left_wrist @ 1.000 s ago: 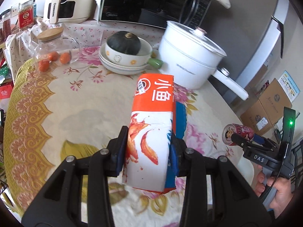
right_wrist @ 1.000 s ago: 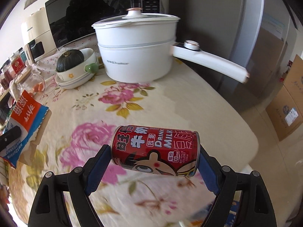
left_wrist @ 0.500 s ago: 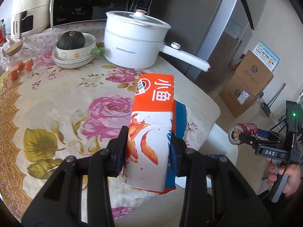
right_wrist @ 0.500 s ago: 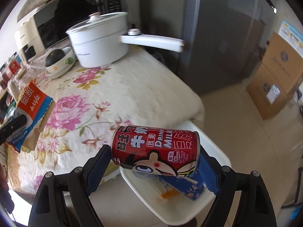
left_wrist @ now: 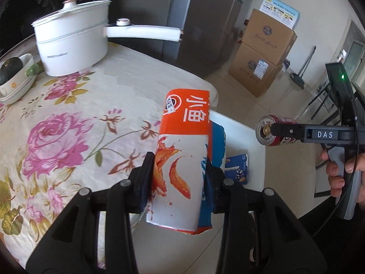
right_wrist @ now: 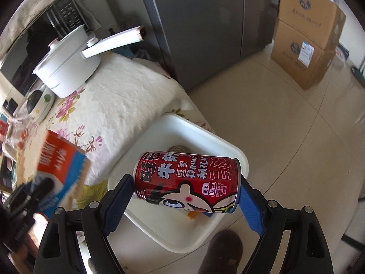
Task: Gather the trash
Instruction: 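Carry the carton and red can over the white bin with both tools, then open the left tool to drop the carton while the right tool drops the can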
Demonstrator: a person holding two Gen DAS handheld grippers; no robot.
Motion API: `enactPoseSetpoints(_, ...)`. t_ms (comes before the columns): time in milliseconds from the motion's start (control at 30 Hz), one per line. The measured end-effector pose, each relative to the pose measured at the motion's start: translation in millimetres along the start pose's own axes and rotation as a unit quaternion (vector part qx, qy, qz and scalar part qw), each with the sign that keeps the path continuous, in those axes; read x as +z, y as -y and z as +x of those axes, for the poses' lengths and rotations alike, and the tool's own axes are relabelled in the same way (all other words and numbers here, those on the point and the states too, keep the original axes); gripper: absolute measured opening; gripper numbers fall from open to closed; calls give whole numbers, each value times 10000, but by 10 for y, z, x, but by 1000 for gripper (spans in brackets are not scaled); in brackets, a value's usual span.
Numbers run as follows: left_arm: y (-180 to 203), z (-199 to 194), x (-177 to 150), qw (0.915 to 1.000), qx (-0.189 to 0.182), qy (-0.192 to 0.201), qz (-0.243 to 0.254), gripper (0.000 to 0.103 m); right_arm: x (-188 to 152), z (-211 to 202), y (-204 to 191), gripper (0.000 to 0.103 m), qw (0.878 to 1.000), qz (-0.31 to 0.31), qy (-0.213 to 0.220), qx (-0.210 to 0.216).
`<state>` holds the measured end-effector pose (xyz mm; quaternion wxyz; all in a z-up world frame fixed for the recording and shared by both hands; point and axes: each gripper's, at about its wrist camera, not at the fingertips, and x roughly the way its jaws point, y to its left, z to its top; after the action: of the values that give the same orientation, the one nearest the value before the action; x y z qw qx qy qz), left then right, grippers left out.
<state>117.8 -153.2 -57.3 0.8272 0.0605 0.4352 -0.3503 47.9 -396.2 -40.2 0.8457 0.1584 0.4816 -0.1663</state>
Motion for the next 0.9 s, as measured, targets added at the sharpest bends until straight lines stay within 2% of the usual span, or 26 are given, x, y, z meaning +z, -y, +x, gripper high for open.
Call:
enactPoseSetpoints(200,292,392,10,9987,-68,-328,390,42,-15,9,78,88,9994,-95,-6,-318)
enactPoseSetpoints(433,465,670,-29,9969,-293,-470,558,44,-27,48,167,88,9992,-52,-98,-381)
enactPoseSetpoints(533,476,714,-28,9969,-308,-408,605,53,-31,66,170,88,9990,-61,-125,-434)
enactPoseSetpoints(600,442,724,-30,9972,-323,-440,516,64,-33,81,167,88,9988,-65,-150,-460)
enactPoseSetpoints(633,407,716,-21,9976,-288,-420,471,77,-35,84,167,88,9988,-67,-157,-467)
enactPoseSetpoints(667,383,681,-23,9981,-227,-373,424,85,-32,87,168,88,9987,-71,-161,-469)
enactPoseSetpoints(733,280,614,-13,9989,-156,-333,294,86,-31,87,158,88,9987,-78,-153,-474)
enactPoseSetpoints(833,78,517,-10,9993,-42,-374,-48,96,-30,101,125,88,9986,-81,-158,-493)
enactPoseSetpoints(900,-48,439,-28,9990,68,-343,-272,98,-34,108,87,88,9987,-94,-169,-473)
